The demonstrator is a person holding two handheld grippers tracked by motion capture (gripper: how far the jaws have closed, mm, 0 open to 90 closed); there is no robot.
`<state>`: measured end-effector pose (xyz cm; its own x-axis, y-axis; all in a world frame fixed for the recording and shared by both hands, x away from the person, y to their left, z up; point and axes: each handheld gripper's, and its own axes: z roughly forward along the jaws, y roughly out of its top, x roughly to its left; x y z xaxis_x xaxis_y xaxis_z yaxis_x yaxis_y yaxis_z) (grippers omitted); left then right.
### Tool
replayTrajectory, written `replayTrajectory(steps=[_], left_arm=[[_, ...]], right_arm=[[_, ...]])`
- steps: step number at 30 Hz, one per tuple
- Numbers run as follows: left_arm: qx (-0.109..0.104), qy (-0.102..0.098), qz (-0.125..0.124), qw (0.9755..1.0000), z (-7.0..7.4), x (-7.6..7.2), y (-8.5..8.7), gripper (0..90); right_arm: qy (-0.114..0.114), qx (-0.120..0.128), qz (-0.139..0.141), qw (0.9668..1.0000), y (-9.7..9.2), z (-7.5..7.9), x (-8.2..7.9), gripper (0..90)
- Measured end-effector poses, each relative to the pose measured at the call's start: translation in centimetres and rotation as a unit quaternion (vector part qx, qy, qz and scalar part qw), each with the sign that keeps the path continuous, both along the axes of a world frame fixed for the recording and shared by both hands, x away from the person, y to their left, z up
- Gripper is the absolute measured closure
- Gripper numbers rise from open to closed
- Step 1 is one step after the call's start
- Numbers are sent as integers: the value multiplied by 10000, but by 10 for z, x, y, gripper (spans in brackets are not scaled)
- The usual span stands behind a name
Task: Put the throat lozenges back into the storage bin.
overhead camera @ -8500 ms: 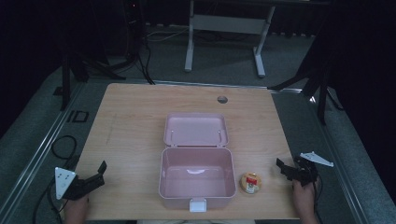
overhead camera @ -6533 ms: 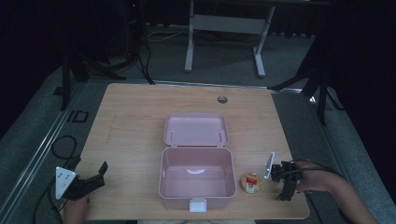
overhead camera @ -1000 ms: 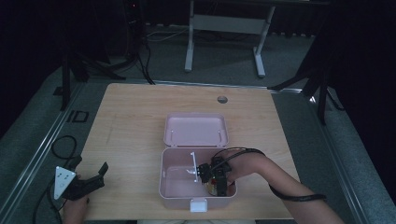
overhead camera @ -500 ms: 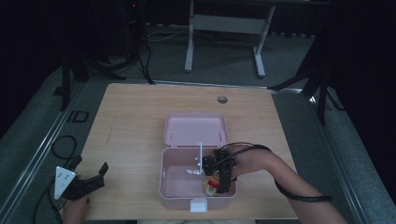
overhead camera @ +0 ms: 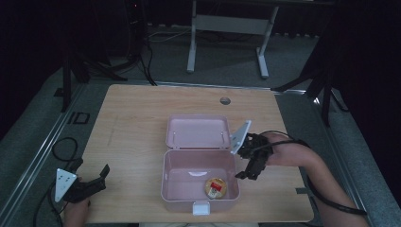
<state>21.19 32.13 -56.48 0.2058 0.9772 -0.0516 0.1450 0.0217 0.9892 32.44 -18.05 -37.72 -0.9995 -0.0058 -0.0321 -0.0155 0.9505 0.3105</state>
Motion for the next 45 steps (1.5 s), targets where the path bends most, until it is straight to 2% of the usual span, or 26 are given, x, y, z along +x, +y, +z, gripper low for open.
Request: replayTrajectory(steps=[4,7,9,11,13,15,16,17,19,20,23,24,25,26,27,28,32,33,35,36,38,39,40,43,44,45], left_arm=[[-8,4,6,10000,0,0,0,3],[-2,9,8,10000,0,0,0,3],[-11,2,12,10000,0,0,0,3],[-4,4,13,10000,0,0,0,3],[7,8,12,10000,0,0,0,3],[7,10,11,10000,0,0,0,3],[5,6,13,10000,0,0,0,3],[-4,1,13,10000,0,0,0,3],[-8,-2,17,10000,0,0,0,3],[-8,-2,17,10000,0,0,0,3],[3,7,15,10000,0,0,0,3],[-4,1,15,10000,0,0,0,3],[-3,-1,15,10000,0,0,0,3],[-10,-8,18,10000,0,0,0,3],[-12,-7,16,10000,0,0,0,3],[-17,-5,15,10000,0,0,0,3],[-14,-5,12,10000,0,0,0,3],[-15,-5,11,10000,0,0,0,3],[-14,-7,11,10000,0,0,0,3],[-14,-7,12,10000,0,0,0,3],[-13,-5,11,10000,0,0,0,3],[-14,-4,15,10000,0,0,0,3],[-3,-1,16,10000,0,0,0,3],[-7,-9,22,10000,0,0,0,3],[-7,-9,22,10000,0,0,0,3],[-9,-8,22,10000,0,0,0,3]], right_arm=[[-60,239,-255,9994,-27,-7,4,130],[-134,372,-431,9983,-44,-23,9,129],[-105,423,-606,9972,-54,-35,13,129],[-121,507,-811,9953,-65,-48,18,129],[-154,700,-1010,9923,-75,-59,23,128],[-186,759,-1074,9911,-79,-63,25,128],[-216,835,-1223,9887,-84,-70,28,128],[-306,978,-1528,9829,-93,-82,33,128],[-496,1153,-1800,9756,-100,-93,38,127],[-496,1153,-1800,9756,-100,-93,38,127],[-769,1469,-2290,9592,-109,-110,44,126],[-916,1641,-2522,9492,-114,-118,47,126],[-916,1641,-2522,9492,-114,-118,47,126],[-1005,1701,-2612,9449,-116,-122,49,126],[-1062,1794,-2750,9386,-119,-127,51,126],[-1169,1903,-2956,9288,-124,-134,53,126],[-1404,2072,-3333,9090,-132,-146,55,126],[-1404,2072,-3333,9090,-132,-146,55,126],[-1532,2137,-3553,8970,-138,-153,55,126],[-1614,2243,-3758,8845,-142,-156,55,127],[-1614,2243,-3758,8845,-142,-156,55,127],[-1615,2314,-3860,8783,-145,-157,55,127],[-1688,2377,-4082,8651,-150,-162,55,127],[-1849,2297,-4281,8543,-154,-168,56,127],[-1849,2297,-4281,8543,-154,-168,56,127],[-1877,2317,-4345,8499,-156,-169,56,127]])
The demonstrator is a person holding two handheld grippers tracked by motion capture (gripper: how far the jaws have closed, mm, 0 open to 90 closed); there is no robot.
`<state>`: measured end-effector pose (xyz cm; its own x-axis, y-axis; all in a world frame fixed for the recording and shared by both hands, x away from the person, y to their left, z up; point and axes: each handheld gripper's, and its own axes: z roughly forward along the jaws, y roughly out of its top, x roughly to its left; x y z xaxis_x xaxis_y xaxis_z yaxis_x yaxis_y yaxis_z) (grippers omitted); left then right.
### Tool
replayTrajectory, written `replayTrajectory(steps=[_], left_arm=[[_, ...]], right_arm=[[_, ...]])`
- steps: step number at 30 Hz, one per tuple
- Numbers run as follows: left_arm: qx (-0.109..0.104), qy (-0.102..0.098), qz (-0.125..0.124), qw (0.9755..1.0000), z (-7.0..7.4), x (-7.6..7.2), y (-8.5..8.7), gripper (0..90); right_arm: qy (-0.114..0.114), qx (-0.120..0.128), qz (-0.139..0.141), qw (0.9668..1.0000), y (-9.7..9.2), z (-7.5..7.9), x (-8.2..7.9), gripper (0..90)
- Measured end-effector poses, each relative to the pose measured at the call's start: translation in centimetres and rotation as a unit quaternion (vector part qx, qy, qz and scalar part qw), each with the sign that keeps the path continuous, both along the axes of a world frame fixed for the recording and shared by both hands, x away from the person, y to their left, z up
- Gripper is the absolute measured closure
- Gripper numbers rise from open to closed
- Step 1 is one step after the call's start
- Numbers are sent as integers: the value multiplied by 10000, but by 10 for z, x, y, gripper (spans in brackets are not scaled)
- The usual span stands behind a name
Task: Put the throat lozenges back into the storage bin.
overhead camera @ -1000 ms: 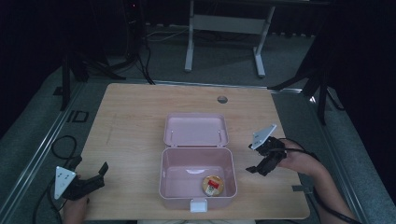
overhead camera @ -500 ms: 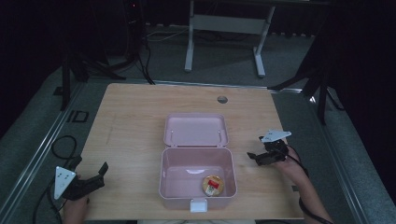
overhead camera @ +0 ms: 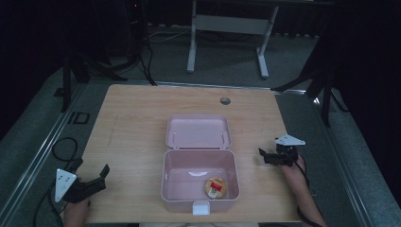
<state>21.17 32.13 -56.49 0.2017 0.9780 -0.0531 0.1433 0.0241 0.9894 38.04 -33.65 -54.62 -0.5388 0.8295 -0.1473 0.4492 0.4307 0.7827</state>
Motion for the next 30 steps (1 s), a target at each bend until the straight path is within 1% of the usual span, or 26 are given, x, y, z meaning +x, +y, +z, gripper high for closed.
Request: replayTrajectory(steps=[1,3,4,5,8,11,13,15,17,18,19,21,22,23,24,25,26,28,29,30], left_arm=[[2,3,-2,10000,0,0,0,3],[0,1,-1,10000,0,0,0,3],[-3,0,0,10000,0,0,0,3],[-2,1,-2,10000,0,0,0,3],[6,6,-1,10000,0,0,0,3],[5,6,1,10000,0,0,0,3],[7,7,2,10000,0,0,0,3],[10,7,7,10000,0,0,0,3],[10,8,4,10000,0,0,0,3],[8,6,5,10000,0,0,0,3],[5,9,4,10000,0,0,0,3],[5,9,5,10000,0,0,0,3],[5,10,2,10000,0,0,0,3],[5,10,2,10000,0,0,0,3],[2,11,2,10000,0,0,0,3],[3,12,2,10000,0,0,0,3],[3,12,2,10000,0,0,0,3],[4,12,1,10000,0,0,0,3],[-1,9,2,10000,0,0,0,3],[-8,8,3,10000,0,0,0,3]], right_arm=[[-55,81,-171,9998,-3,0,-1,127],[-183,88,-393,9990,-6,-1,-2,127],[-187,132,-469,9986,-9,-1,-2,127],[-219,169,-611,9977,-11,-1,-2,127],[-271,341,-904,9950,-19,0,-3,127],[-295,487,-1209,9910,-25,-1,-4,127],[-360,504,-1461,9873,-27,-2,-5,127],[-340,548,-1648,9842,-29,-4,-6,127],[-346,546,-1680,9837,-29,-4,-6,127],[-407,463,-1816,9814,-29,-6,-6,127],[-391,499,-1837,9809,-29,-6,-5,127],[-471,548,-1907,9790,-30,-6,-6,127],[-479,620,-1927,9781,-31,-5,-6,128],[-479,620,-1927,9781,-31,-5,-6,128],[-501,726,-1958,9767,-33,-4,-6,130],[-526,1018,-2037,9723,-38,-3,-6,136],[-505,1169,-2065,9701,-40,-2,-6,136],[-498,1385,-2159,9653,-44,-2,-7,137],[-498,1385,-2159,9653,-44,-2,-7,137],[-494,1467,-2174,9637,-46,-2,-7,137]])
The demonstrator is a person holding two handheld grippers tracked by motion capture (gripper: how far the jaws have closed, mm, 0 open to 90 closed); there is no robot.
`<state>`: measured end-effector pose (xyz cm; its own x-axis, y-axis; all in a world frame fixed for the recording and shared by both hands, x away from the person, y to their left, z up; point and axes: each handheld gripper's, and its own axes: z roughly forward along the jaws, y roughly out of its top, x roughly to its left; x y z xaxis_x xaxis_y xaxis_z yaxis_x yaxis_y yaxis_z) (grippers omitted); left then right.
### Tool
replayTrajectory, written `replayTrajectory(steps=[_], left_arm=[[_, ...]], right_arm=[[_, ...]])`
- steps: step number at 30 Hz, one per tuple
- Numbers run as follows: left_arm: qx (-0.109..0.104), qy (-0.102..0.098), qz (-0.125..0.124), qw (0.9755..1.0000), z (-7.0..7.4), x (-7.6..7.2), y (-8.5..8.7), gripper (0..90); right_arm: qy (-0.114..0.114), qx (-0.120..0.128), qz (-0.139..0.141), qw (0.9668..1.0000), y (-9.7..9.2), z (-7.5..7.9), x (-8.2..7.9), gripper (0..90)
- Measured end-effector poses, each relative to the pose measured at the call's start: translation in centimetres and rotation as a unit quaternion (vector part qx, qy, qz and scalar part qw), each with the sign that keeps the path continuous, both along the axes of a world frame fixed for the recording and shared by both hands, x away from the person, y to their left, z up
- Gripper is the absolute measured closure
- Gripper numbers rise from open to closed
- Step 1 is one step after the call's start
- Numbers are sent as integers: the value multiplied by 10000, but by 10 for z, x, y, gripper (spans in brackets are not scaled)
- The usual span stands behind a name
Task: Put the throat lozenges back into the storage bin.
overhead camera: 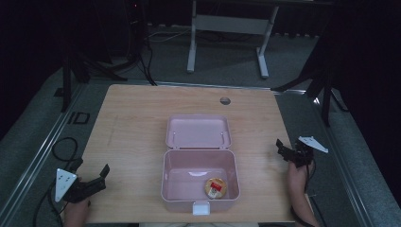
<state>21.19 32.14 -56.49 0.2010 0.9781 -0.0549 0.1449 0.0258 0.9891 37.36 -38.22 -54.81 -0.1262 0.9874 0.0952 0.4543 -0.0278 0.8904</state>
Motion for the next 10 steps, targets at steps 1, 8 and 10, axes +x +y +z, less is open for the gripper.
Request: replayTrajectory(steps=[1,8,10], left_arm=[[-1,-2,0,10000,0,0,0,3],[-3,-4,-8,10000,0,0,0,3],[-4,-4,-7,10000,0,0,0,3]], right_arm=[[45,25,-41,10000,-1,-1,0,137],[164,-192,-99,9996,2,-3,3,137],[176,-217,-81,9996,2,-3,3,137]])
